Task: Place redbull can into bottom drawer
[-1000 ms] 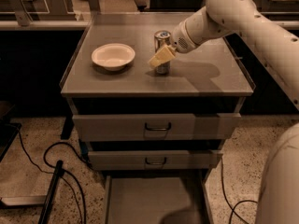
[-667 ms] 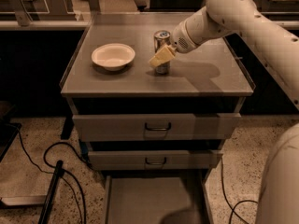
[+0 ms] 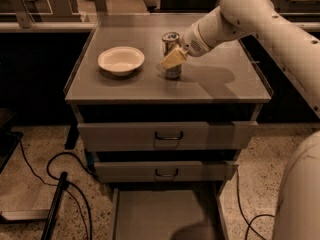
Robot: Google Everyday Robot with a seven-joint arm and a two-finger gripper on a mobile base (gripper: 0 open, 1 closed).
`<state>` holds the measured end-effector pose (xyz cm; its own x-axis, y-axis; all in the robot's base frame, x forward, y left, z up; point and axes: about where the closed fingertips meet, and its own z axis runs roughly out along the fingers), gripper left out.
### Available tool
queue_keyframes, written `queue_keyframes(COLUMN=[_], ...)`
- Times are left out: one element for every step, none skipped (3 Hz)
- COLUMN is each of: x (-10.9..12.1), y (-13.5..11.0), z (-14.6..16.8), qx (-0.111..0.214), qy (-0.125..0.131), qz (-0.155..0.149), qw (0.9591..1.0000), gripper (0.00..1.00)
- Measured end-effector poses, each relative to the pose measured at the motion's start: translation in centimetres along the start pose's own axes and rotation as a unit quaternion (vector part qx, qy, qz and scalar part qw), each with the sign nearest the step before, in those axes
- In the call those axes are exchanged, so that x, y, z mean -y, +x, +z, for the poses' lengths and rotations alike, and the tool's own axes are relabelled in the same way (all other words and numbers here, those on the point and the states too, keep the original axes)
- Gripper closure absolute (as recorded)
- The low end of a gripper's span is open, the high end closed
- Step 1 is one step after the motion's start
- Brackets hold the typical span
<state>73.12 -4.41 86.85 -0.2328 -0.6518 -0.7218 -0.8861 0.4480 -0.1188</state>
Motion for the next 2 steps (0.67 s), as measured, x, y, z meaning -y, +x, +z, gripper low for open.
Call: queue_keyframes(x=[-1.1,-3.5], y=[-0.1,-0.2], z=[-1.7,-4.5], qx=[-0.005,-0.008], qy=[0.013,0.029], qz=[0.012,0.030], qw=[0.9998,0.9991], gripper=[1.00,1.00])
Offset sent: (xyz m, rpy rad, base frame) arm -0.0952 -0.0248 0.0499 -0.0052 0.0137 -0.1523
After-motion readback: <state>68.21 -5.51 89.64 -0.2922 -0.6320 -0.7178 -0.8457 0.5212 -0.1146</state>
